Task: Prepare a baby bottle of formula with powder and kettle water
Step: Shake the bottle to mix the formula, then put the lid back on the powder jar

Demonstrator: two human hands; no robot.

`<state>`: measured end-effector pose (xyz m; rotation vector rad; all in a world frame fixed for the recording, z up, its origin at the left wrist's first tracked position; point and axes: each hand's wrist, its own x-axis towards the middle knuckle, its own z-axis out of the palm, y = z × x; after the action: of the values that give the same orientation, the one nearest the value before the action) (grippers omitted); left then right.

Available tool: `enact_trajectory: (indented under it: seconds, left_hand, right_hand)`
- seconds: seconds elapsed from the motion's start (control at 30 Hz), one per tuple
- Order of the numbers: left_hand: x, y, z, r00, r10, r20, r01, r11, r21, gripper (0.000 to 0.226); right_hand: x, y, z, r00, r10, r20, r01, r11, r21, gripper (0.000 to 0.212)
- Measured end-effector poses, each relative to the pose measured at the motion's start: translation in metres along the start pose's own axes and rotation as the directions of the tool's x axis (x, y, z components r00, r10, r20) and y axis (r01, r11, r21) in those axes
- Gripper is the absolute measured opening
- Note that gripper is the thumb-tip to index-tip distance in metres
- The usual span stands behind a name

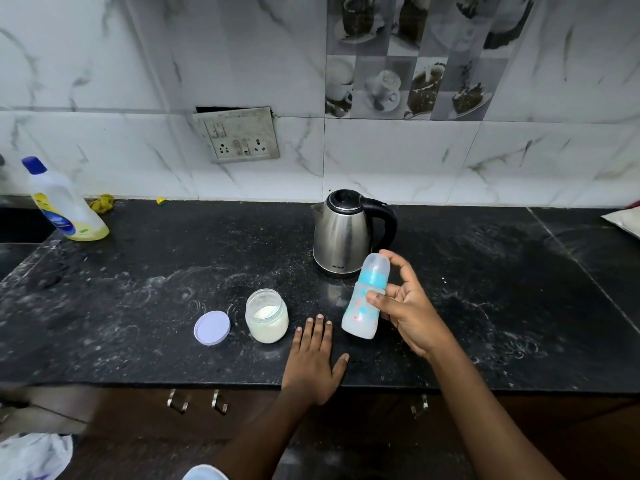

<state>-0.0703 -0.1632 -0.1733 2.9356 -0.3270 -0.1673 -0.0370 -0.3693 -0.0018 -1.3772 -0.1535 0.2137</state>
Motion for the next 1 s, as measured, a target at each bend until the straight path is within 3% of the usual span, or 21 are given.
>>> enact_trajectory:
  seconds: [0.2,0.37,1.0]
  left_hand:
    - [0.000,0.001,0.001,1.000,-0.010,-0.010,0.010,1.000,-0.010,0.090]
    - [0.002,0.000,0.002,1.000,-0.012,-0.011,0.012,1.000,-0.020,0.090]
    - [0.000,0.002,-0.003,1.000,-0.023,0.007,0.023,1.000,-0.019,0.090]
  right_hand:
    - [0.001,0.028,-0.004,0.974,-0.108,-0.201,0.055,0.966,-0.254,0.108]
    - [-0.002,0.063,-0.006,0.955,-0.154,-0.253,0.020,0.886,-0.463,0.110]
    - [0.001,0.106,-0.026,0.948,-0.158,-0.276,-0.034,0.813,-0.581,0.103]
